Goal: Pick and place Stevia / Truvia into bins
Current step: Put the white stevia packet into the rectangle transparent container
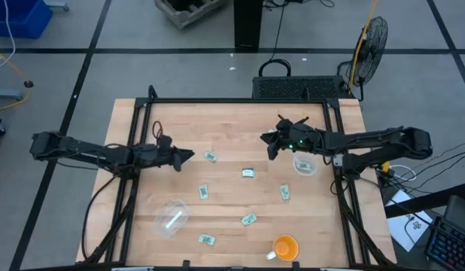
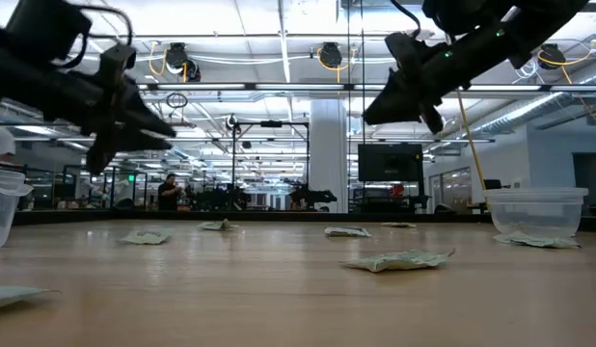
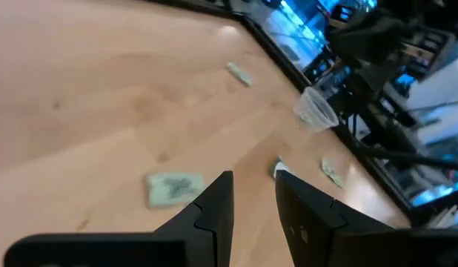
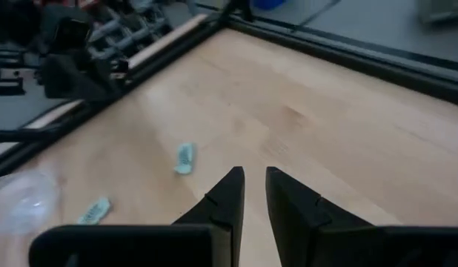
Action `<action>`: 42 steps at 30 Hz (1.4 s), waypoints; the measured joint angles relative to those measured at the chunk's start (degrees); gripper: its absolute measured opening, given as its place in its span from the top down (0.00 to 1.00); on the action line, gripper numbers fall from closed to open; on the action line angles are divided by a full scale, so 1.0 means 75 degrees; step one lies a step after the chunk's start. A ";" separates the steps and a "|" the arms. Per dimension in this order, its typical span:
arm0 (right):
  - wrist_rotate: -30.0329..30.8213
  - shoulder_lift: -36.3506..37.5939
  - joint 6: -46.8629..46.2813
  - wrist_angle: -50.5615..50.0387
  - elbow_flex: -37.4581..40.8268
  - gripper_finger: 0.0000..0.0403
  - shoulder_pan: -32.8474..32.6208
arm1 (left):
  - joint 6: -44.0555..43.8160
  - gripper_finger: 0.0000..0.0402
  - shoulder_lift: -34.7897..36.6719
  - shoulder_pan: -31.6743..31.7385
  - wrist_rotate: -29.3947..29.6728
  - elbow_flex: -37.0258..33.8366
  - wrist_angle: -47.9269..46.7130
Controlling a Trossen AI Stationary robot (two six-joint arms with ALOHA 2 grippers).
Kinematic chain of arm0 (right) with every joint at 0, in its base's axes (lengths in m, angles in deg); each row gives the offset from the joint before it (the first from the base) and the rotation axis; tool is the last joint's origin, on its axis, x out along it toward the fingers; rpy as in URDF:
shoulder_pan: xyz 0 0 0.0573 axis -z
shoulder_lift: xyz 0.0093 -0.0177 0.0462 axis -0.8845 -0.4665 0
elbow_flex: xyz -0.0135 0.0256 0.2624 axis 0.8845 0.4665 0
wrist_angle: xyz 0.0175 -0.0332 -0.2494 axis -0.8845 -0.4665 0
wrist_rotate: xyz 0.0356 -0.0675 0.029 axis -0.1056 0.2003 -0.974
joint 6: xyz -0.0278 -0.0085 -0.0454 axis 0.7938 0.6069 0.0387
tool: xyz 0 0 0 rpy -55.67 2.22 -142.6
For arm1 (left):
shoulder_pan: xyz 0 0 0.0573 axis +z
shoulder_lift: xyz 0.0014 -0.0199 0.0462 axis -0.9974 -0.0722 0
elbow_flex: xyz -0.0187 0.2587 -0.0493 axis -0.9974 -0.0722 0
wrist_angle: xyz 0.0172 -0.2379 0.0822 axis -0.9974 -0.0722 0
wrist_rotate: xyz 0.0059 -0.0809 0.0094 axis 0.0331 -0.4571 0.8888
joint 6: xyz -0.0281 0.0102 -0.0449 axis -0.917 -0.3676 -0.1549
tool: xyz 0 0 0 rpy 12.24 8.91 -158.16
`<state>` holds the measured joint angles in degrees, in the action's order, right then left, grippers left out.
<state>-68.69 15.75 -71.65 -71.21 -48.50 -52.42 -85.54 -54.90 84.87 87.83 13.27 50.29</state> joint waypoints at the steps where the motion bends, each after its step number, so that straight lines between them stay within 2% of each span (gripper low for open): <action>1: -0.0246 -0.0060 0.0022 0.0116 0.0000 0.88 0.0039 | 0.0210 0.74 -0.0204 0.0000 0.0001 0.0258 -0.0174; 4: -0.0778 -0.0191 0.0035 0.0265 0.0000 0.88 0.0054 | 0.0868 0.74 -0.0823 0.0051 0.0015 0.1043 -0.0939; 8: -0.0772 -0.0342 0.0034 0.0261 0.0000 0.88 -0.0028 | 0.1464 0.74 -0.1569 0.0256 0.0048 0.1820 -0.2141; 15: -0.0774 -0.0406 0.0324 0.0180 0.0003 0.88 -0.0222 | 0.1722 0.70 -0.2613 0.0671 -0.0230 0.2123 -0.2603; 25: -0.0756 -0.0406 0.0404 0.0143 0.0003 0.88 -0.0266 | 0.1281 0.58 -0.3902 0.1084 -0.0371 0.2123 -0.2169; 27: -0.0753 -0.0406 0.0405 0.0143 0.0003 0.88 -0.0266 | 0.1284 0.57 -0.4116 0.1153 -0.0453 0.2123 -0.1946; 32: -0.0748 -0.0406 0.0402 0.0111 0.0003 0.88 -0.0266 | 0.1371 0.57 -0.4698 0.1283 -0.1237 0.2123 -0.0879; 42: -0.0747 -0.0406 0.0403 0.0108 0.0003 0.88 -0.0266 | 0.1502 0.57 -0.5554 0.1529 -0.1291 0.2135 -0.0452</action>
<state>-74.29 12.70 -68.62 -70.40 -48.48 -54.42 -74.28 -96.55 96.34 78.15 29.28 46.91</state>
